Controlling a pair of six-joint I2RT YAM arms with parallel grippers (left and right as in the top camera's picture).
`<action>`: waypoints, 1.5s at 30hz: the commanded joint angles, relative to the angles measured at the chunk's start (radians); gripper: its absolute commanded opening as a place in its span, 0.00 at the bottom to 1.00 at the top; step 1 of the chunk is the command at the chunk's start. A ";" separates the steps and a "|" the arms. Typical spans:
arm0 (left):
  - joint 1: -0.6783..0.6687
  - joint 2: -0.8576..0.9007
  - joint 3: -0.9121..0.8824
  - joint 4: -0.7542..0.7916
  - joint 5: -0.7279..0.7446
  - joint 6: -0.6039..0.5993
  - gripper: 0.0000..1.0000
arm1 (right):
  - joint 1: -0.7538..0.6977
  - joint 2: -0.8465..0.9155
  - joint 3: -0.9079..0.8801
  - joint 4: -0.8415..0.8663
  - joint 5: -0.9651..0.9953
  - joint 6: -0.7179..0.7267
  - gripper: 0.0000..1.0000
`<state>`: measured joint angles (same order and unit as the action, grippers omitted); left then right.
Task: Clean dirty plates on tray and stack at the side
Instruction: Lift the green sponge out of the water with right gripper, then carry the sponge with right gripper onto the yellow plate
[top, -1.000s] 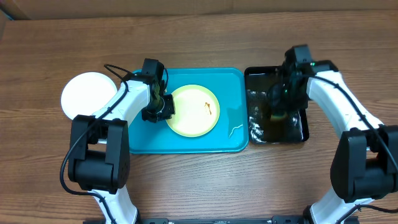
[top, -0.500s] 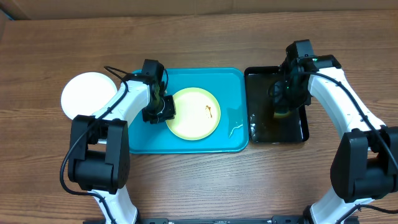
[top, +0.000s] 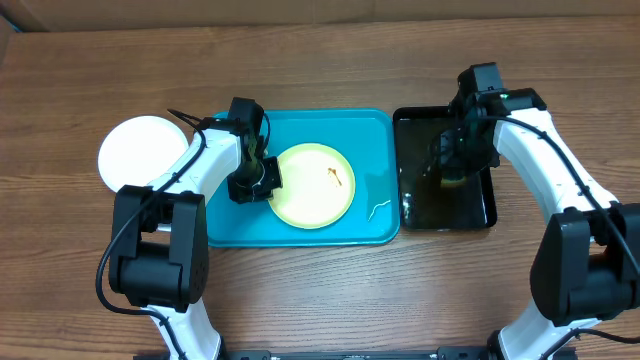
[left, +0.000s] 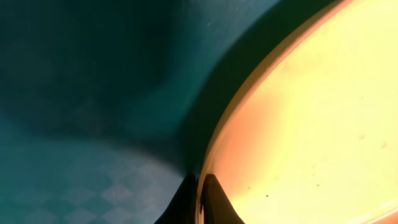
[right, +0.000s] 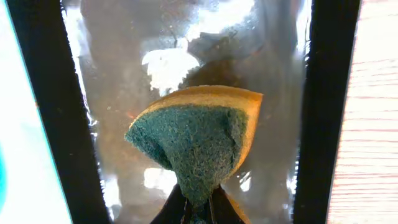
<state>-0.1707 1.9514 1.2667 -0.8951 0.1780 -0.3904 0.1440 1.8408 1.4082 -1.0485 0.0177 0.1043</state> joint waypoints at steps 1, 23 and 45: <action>-0.003 0.007 -0.008 -0.016 -0.020 -0.026 0.13 | 0.059 -0.024 0.018 0.007 0.110 -0.001 0.04; -0.013 0.007 -0.008 -0.011 -0.020 -0.025 0.05 | 0.394 -0.024 0.021 0.048 0.575 0.106 0.04; -0.031 0.007 -0.008 0.024 -0.020 -0.026 0.05 | 0.315 -0.024 0.018 0.176 -0.118 0.079 0.04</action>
<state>-0.1902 1.9507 1.2636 -0.8749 0.1776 -0.4126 0.4095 1.8408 1.4082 -0.8940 0.0303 0.1886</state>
